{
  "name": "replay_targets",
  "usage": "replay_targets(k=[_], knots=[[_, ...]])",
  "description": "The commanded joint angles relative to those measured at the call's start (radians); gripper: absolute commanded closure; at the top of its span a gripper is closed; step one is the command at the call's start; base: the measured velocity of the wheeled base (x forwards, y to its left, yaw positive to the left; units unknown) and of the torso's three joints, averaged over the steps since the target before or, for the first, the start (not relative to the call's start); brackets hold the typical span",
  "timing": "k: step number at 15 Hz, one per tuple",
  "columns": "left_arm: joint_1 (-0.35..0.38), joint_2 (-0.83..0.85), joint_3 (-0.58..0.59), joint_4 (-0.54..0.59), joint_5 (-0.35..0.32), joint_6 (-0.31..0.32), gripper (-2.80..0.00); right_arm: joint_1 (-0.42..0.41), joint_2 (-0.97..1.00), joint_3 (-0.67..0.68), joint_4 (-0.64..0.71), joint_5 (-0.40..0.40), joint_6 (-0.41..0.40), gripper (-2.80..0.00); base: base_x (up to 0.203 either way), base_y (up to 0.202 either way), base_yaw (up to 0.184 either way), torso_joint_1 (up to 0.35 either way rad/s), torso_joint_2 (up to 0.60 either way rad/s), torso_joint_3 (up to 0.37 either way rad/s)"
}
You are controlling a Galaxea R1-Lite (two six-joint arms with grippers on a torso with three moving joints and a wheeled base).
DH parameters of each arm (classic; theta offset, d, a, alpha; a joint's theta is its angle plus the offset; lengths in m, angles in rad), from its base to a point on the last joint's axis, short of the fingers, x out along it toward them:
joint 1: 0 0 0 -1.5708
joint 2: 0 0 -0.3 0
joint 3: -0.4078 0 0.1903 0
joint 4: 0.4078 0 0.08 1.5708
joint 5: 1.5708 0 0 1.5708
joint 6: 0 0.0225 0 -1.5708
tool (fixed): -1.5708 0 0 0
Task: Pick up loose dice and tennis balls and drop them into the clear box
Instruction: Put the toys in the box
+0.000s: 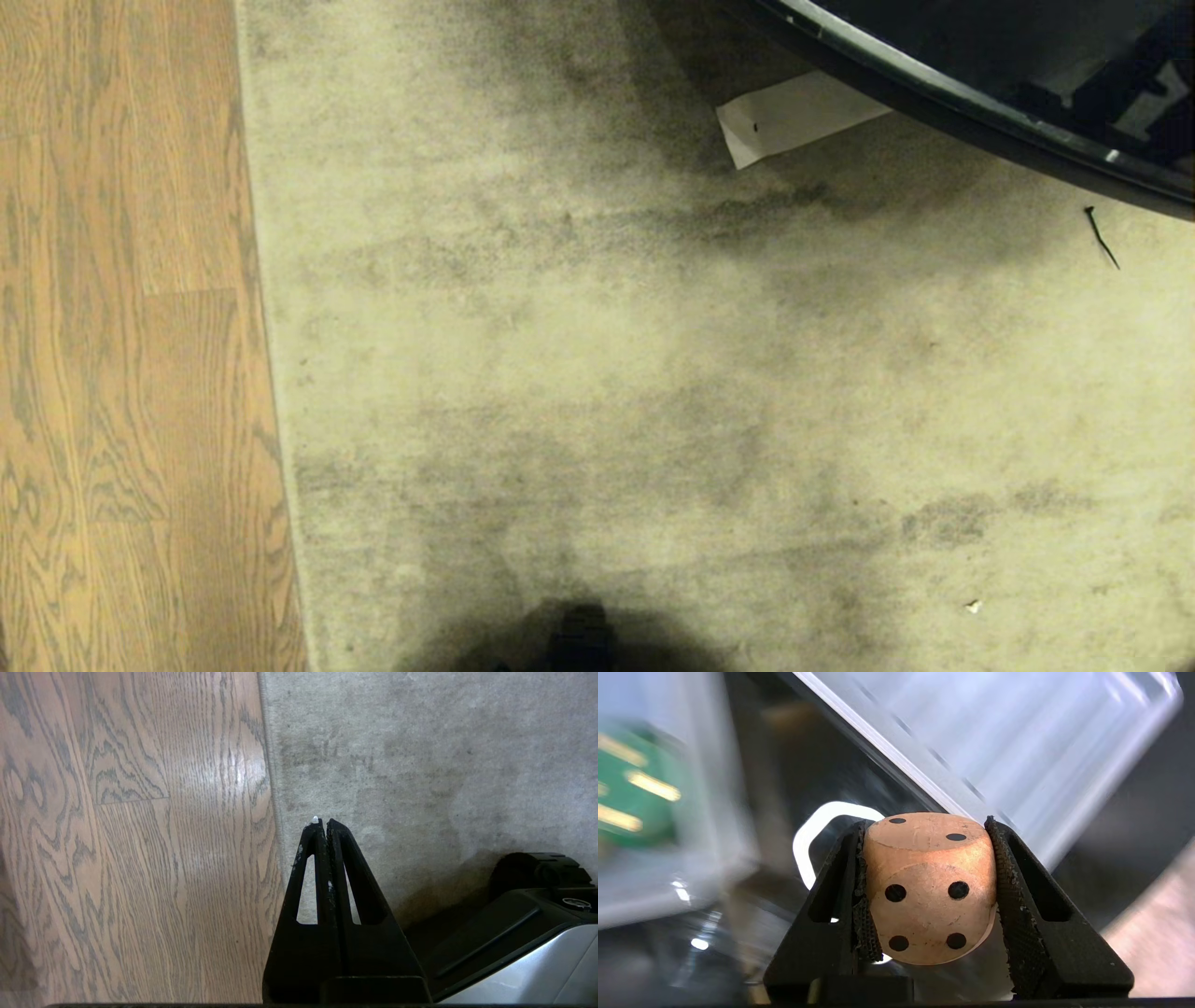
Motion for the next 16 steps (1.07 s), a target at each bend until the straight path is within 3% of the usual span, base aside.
replay_targets(k=[1,3,5,7,12,14,16], knots=[[0.000,0.000,0.003,0.000,0.000,0.000,0.00,0.000,0.057,-0.120,0.031,0.024,0.053,0.00,0.000,0.000,0.000,0.000,0.00,0.000],[0.000,0.000,0.003,0.000,0.000,0.000,0.00,0.000,0.057,-0.120,-0.010,0.029,0.073,0.00,0.000,0.000,0.000,0.000,0.00,0.000],[0.000,0.000,0.003,0.000,0.000,0.000,0.00,0.000,0.057,-0.121,-0.111,0.036,0.186,0.00,0.000,0.000,0.000,0.000,0.00,0.000],[0.000,0.000,0.003,0.000,0.000,0.000,0.00,0.000,0.057,-0.120,-0.195,0.113,0.298,0.00,0.000,0.000,0.000,0.000,0.00,0.000],[0.000,0.000,0.003,0.000,0.000,0.000,0.00,0.000,0.075,-0.120,-0.253,0.327,0.365,0.00,0.000,0.000,0.000,0.000,0.00,0.000],[0.000,0.000,0.003,0.000,0.000,0.000,0.00,0.000,0.098,-0.122,-0.341,0.348,0.377,0.00,0.000,0.000,0.000,0.000,0.00,0.000],[0.000,0.000,0.003,0.000,0.000,0.000,0.00,0.000,0.118,-0.128,-0.427,0.358,0.482,0.00,0.000,0.000,0.000,0.000,0.00,0.000]])
